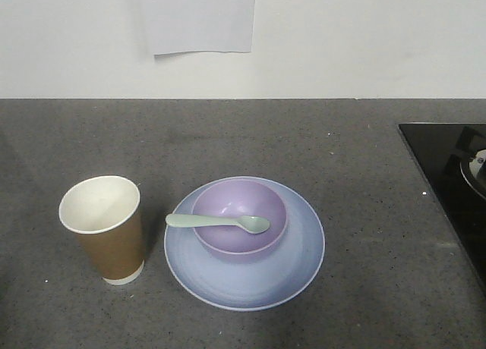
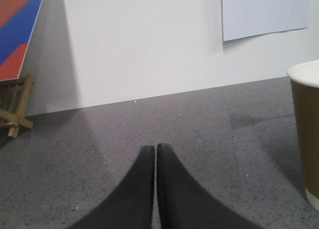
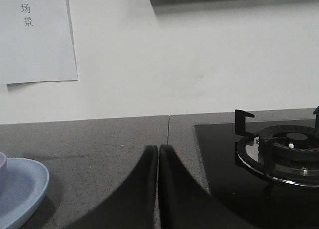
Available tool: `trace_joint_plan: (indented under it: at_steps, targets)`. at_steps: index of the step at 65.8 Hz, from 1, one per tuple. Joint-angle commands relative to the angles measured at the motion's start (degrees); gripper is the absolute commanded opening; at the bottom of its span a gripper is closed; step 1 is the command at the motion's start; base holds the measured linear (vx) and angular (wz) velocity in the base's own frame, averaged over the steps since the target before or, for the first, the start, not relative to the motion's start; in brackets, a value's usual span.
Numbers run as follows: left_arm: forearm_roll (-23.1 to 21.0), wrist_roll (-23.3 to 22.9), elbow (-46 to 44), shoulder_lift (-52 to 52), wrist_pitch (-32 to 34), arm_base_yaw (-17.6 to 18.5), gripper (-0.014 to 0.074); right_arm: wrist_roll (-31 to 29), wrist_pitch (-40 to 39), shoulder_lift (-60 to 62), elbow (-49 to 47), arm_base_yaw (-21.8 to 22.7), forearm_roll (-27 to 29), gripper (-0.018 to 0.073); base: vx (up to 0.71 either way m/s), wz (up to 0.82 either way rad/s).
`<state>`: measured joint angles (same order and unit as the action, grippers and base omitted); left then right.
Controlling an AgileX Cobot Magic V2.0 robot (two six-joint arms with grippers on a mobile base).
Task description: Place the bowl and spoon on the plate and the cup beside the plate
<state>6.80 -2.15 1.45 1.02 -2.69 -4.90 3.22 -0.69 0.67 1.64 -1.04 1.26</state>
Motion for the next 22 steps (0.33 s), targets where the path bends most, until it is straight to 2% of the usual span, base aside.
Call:
trace_joint_plan:
  at_steps: [1, 22]
  targets:
    - [-0.57, -0.59, 1.73, 0.41, 4.04, -0.11, -0.0006, -0.52, -4.11, 0.31, -0.03, 0.42, -0.60, -0.0002, 0.00, 0.00]
    - [-0.57, -0.59, 1.73, 0.41, 4.04, -0.11, -0.0006, -0.52, -4.11, 0.31, -0.03, 0.42, -0.60, -0.0002, 0.00, 0.00]
